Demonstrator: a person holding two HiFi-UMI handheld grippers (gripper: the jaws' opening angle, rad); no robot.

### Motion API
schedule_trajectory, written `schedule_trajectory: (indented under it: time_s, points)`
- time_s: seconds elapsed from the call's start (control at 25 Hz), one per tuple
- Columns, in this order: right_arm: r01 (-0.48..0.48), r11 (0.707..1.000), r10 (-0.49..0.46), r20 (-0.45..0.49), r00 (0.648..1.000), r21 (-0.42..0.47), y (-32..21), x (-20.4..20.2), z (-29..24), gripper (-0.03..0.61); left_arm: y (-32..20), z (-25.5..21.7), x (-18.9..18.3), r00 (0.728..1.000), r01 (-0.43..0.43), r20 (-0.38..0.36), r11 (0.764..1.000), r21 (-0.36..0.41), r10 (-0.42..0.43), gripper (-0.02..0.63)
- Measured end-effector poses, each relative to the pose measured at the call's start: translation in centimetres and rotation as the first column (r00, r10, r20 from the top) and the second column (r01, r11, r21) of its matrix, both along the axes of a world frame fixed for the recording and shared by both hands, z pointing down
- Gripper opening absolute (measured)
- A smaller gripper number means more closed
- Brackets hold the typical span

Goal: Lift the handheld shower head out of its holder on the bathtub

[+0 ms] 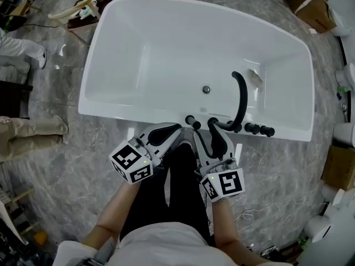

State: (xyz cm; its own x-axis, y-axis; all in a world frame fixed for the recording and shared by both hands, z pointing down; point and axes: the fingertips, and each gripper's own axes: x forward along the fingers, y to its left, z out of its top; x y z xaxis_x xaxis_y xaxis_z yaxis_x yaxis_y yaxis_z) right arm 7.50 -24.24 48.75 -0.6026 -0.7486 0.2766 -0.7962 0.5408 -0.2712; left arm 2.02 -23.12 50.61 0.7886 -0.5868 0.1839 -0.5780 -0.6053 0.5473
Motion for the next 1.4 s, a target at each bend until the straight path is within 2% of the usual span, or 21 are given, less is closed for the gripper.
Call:
schedule_trajectory:
  time_s: [0.6,1.04,1.2,1.4]
  points:
    - [0.026,0.997,-0.030,-0.056,0.998,-0.077,-1.1,-0.6,6.3,0.201,-0.2,5.3,-0.5,0.999,0.013,-0.029,0.996,-0.086,-0.016,0.020]
    - [0.044,0.993,-0.055,-0.102,0.993,-0.110,-1.2,-1.1,11.4,0.202,0.2,10.0,-1.0,1.000,0.018,-0.016,0.989,-0.144,-0.021,0.020]
    - [0.050,0.993,-0.064,-0.134,0.989,-0.111,-1.2,-1.6,13.1,0.202,0.1,11.6,-1.2,1.000,0.021,-0.013,0.987,-0.160,-0.024,0.020]
    - [0.064,0.995,-0.081,-0.219,0.972,-0.083,-1.3,-2.0,15.8,0.202,0.5,13.9,-1.0,1.000,0.021,-0.011,0.983,-0.183,-0.023,0.020]
